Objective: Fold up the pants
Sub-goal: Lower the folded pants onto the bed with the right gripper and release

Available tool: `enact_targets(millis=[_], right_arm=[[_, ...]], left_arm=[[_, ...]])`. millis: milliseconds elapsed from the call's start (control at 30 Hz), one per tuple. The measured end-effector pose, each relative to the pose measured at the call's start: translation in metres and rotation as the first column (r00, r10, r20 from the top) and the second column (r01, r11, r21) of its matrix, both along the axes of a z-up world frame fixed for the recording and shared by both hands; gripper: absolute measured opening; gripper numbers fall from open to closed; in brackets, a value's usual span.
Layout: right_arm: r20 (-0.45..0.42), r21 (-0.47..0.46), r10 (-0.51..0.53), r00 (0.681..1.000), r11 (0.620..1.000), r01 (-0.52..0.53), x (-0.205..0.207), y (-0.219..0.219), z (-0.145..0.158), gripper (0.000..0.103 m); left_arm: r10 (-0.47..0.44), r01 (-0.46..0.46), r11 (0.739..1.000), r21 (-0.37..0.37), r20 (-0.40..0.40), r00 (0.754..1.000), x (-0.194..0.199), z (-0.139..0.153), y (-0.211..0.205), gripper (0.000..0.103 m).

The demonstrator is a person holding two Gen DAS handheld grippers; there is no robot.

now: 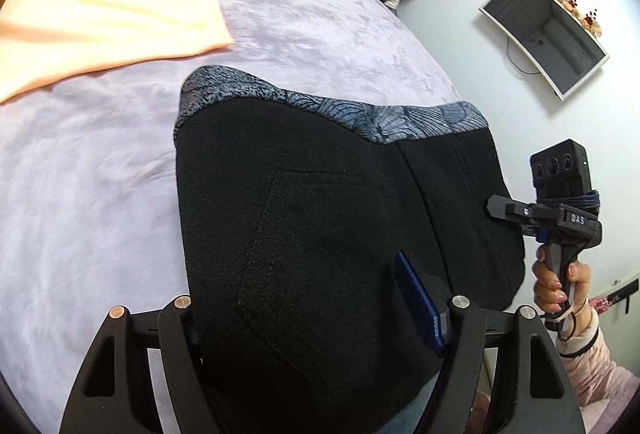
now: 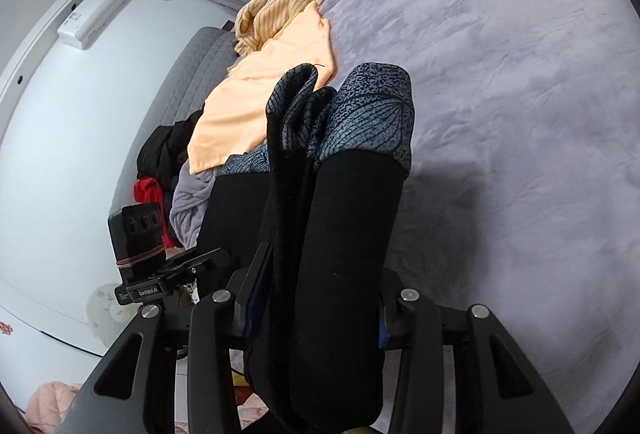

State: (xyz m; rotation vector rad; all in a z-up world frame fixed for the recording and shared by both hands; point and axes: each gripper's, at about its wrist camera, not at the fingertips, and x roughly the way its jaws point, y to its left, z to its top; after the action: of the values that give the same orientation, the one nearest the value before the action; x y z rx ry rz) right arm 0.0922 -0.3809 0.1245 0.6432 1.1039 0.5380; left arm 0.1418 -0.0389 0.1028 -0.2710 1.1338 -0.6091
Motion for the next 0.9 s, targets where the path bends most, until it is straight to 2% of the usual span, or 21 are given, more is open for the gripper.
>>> enact_targets(millis=[67,133,200,233,300,400,433,467,500,533,633,733,800,867,900], right_arm=[[-0.007,-0.033,0.023,1.000,0.999,-0.024,-0.003,0.021,-0.009,0.047],[-0.060,-0.089,0.034,0.998,0.995,-0.039,-0.004,0.042,-0.029,0.051],[-0.122,-0.244,-0.001,0.992,0.969,-0.029,-0.005,0.057,-0.047,0.070],[-0.120,-0.290,-0.017,0.993,0.957,-0.019,-0.007,0.060,-0.051,0.072],[-0.104,-0.293,-0.037,0.994,0.956,0.005,-0.011,0.057,-0.048,0.072],[-0.069,-0.360,-0.088,0.994,0.931,0.057,-0.018,0.044,-0.031,0.072],[-0.048,-0.388,-0.106,0.993,0.918,0.079,-0.022,0.039,-0.025,0.071],[-0.022,-0.402,-0.130,0.991,0.909,0.111,-0.026,0.034,-0.018,0.061],[0.002,-0.390,-0.150,0.989,0.910,0.138,-0.029,0.030,-0.012,0.042],[0.017,-0.367,-0.160,0.987,0.917,0.156,-0.031,0.028,-0.006,0.036],[0.056,-0.330,-0.141,0.988,0.932,0.151,-0.028,0.043,0.005,0.034],[0.052,-0.363,-0.084,0.995,0.927,0.097,-0.023,0.069,0.002,0.034],[0.045,-0.461,-0.045,0.998,0.885,0.060,-0.021,0.091,-0.006,0.034],[0.064,-0.570,0.005,0.998,0.821,0.033,-0.016,0.106,-0.016,0.033],[0.078,-0.613,0.023,0.997,0.790,0.030,-0.012,0.111,-0.023,0.033]], left_arm=[[0.057,-0.057,0.997,0.053,-0.004,0.998,-0.005,-0.010,0.019,0.076],[0.115,-0.111,0.986,0.125,-0.025,0.993,-0.009,-0.026,0.035,0.076],[0.159,-0.152,0.970,0.192,-0.021,0.987,-0.015,-0.039,0.045,0.076],[0.162,-0.159,0.967,0.199,-0.001,0.987,-0.019,-0.038,0.050,0.076],[0.168,-0.178,0.955,0.238,0.058,0.984,-0.026,-0.027,0.056,0.076],[0.188,-0.242,0.918,0.313,0.192,0.963,-0.029,-0.004,0.060,0.076],[0.195,-0.257,0.914,0.313,0.216,0.957,-0.028,0.001,0.061,0.079],[0.205,-0.270,0.915,0.301,0.231,0.951,-0.025,0.006,0.061,0.089],[0.215,-0.279,0.918,0.281,0.239,0.947,-0.021,0.006,0.076,0.091],[0.226,-0.290,0.918,0.270,0.244,0.943,-0.015,0.007,0.074,0.092],[0.244,-0.302,0.909,0.287,0.223,0.944,0.000,0.002,0.049,0.092],[0.217,-0.271,0.897,0.348,0.186,0.958,-0.007,-0.024,0.037,0.092],[0.211,-0.260,0.899,0.353,0.172,0.962,-0.013,-0.040,0.030,0.092],[0.246,-0.287,0.901,0.326,0.163,0.956,-0.018,-0.048,0.031,0.103],[0.264,-0.295,0.906,0.303,0.140,0.954,-0.018,-0.051,0.034,0.103]])
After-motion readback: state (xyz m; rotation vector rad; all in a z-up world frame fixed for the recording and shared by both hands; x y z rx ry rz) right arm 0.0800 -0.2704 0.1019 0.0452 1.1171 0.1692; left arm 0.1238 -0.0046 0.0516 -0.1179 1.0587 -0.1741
